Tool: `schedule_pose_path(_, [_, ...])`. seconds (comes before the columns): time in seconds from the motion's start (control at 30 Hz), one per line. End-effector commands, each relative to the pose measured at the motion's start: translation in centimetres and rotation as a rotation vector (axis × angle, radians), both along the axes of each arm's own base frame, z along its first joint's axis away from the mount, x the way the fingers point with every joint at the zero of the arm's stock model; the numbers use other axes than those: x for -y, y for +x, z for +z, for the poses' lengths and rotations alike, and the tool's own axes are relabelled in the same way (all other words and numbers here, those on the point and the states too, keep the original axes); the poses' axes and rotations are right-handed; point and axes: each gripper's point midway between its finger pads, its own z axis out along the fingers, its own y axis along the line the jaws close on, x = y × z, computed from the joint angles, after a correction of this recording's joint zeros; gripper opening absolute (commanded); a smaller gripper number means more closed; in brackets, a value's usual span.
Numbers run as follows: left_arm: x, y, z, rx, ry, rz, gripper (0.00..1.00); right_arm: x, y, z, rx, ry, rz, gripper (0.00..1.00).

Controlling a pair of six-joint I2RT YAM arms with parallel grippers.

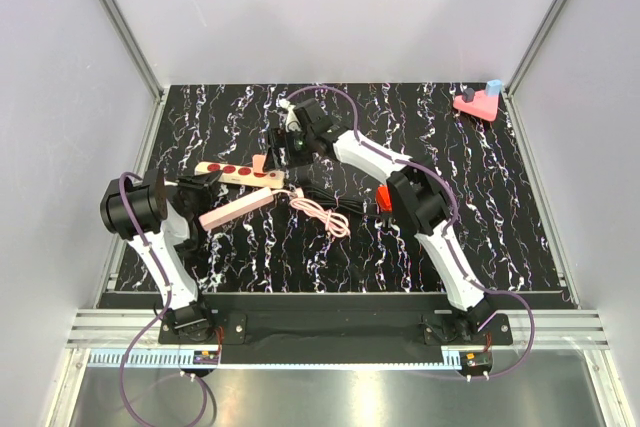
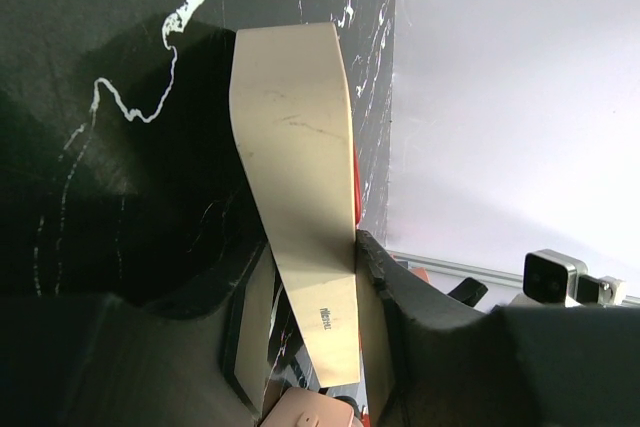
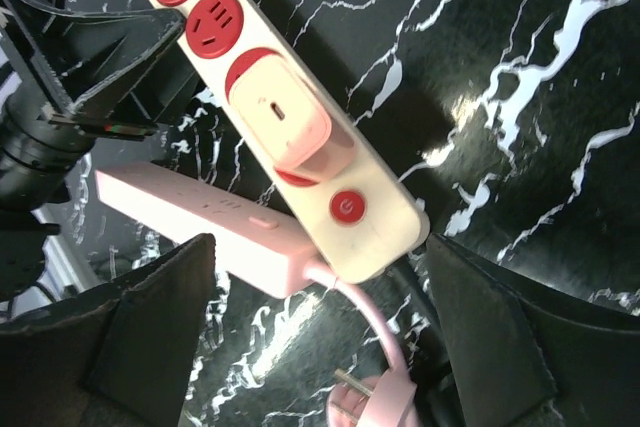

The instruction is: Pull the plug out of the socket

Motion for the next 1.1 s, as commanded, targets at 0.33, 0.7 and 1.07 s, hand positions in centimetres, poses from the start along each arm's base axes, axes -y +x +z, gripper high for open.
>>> schedule_pose_path(0.33, [-0.2, -0.2, -0.1, 0.022, 0.05, -0.002, 0.01, -0.3, 0.3, -1.0, 0.105, -0.048, 0.111, 0.71])
schedule_pose_path(0.7, [-0.2, -0.3, -0.1, 0.023, 0.056, -0.002, 0.02, -1.4, -0.4, -1.7, 0.024, 0.011, 0.107, 0.17])
schedule_pose_path(1.07, [0.2, -0.1, 0.8, 0.054, 0.078, -0.028, 0.15, -1.4, -1.8, -4.3, -0.089, 0.046, 0.068, 0.07])
